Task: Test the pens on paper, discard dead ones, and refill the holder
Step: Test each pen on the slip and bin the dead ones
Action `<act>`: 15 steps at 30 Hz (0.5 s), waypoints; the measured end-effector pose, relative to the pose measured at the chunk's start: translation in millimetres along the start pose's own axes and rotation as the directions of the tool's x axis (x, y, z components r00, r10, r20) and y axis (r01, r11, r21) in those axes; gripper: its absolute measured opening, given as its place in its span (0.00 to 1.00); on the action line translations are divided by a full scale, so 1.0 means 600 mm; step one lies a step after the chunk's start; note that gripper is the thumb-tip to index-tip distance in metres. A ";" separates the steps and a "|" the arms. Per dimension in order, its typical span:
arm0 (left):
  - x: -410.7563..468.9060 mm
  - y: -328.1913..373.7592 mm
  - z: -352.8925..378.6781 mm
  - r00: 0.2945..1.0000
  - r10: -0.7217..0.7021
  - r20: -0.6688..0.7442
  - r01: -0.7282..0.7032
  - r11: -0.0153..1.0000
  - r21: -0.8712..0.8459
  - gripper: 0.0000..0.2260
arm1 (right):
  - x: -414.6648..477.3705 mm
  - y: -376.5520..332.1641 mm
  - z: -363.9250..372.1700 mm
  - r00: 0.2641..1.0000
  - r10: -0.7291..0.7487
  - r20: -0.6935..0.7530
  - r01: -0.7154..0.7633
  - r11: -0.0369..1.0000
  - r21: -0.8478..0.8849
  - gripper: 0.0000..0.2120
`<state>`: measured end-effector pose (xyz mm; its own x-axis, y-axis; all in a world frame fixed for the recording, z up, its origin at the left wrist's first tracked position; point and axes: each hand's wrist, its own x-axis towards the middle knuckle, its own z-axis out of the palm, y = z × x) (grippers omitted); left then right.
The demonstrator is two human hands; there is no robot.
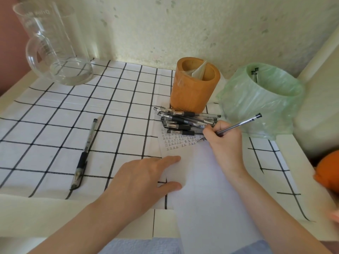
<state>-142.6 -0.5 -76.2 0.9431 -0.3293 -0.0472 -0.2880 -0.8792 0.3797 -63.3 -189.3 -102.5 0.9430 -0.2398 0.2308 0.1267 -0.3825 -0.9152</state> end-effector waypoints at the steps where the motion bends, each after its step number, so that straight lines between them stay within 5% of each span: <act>1: 0.000 0.000 0.000 1.000 0.000 0.000 0.000 1.000 0.000 0.25 | 0.000 0.000 0.000 1.000 -0.003 -0.003 0.003 1.000 0.002 0.16; 15: 0.001 -0.001 0.001 1.000 -0.010 0.006 0.010 1.000 -0.016 0.25 | 0.000 -0.001 -0.001 1.000 -0.003 0.019 0.003 1.000 -0.001 0.18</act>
<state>-141.7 -0.4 -77.3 0.9449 -0.3224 -0.0565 -0.2757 -0.8768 0.3939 -63.6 -189.7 -101.8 0.9483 -0.2219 0.2271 0.1290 -0.3843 -0.9142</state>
